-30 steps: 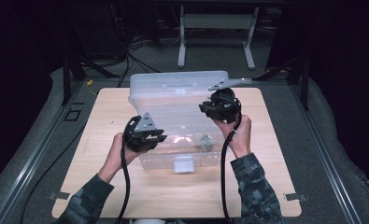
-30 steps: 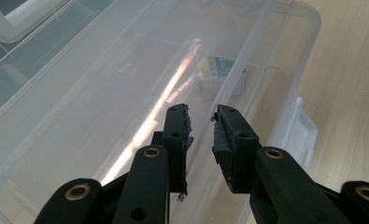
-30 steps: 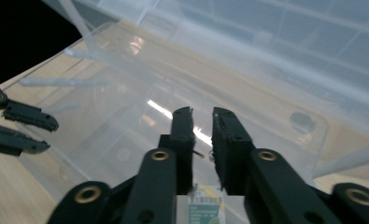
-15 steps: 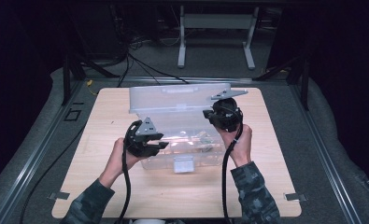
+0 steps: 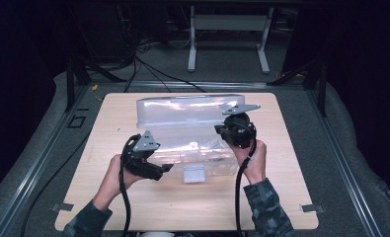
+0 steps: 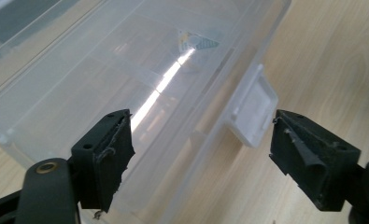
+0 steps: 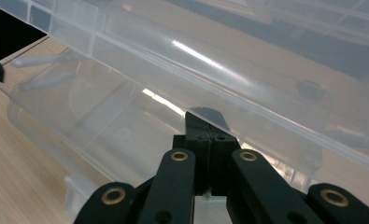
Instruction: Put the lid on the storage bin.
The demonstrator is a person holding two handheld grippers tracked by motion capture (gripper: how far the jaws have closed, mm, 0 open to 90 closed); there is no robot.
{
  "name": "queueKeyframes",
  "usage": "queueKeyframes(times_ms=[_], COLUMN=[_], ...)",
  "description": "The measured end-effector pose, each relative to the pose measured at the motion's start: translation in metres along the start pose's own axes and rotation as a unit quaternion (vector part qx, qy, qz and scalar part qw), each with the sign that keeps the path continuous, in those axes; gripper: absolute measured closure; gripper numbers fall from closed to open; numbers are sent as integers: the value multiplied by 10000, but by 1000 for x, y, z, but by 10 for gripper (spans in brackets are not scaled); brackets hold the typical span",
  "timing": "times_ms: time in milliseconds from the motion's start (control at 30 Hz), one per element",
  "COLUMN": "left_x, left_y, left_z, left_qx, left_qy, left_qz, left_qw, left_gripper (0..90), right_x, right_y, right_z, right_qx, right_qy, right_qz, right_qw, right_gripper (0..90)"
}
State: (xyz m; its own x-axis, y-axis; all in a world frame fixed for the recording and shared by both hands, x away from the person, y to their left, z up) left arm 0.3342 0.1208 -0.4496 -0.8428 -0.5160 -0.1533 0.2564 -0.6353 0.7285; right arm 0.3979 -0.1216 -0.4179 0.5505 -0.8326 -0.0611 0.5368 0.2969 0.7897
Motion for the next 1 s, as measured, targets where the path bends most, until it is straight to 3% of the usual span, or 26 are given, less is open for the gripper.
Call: queueKeyframes(times_ms=[167, 300, 533, 667, 1000], left_x=[6, 4, -5, -8, -16], left_y=[-14, -27, -50, -61, -85], left_z=[14, 21, 26, 25, 16], left_qx=[-123, -208, -208, -262, -291], left_qy=[121, 232, 353, 503, 493], left_qz=[-40, 32, 415, 507, 915], left_qw=[9998, 9995, 9983, 9971, 9942], left_gripper=[182, 177, 151, 141, 115], right_x=[-2, -4, -7, -10, -11], right_y=[-10, -14, -26, -34, -55], right_z=[0, 4, 9, 9, 6], right_qx=[-88, -107, -140, -171, -315], right_qy=[31, 61, 145, 227, 219], right_qz=[-14, -63, -158, -158, -137], right_qw=[10000, 9999, 9997, 9995, 9992], right_gripper=[900, 900, 900, 900, 900])
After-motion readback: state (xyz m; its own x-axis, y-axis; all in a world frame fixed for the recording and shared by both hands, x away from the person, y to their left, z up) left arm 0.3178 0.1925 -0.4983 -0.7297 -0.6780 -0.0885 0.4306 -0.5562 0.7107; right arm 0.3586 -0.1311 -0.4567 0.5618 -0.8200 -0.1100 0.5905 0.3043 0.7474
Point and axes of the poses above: each handheld gripper's, and its own axes: z roughly backward along the jaws, y roughly out of its top, x roughly to its right, the point moved 5 cm from there along -z, roughly forward along the jaws, and after that the axes turned 4 degrees about -z, right-handed, at the moved point
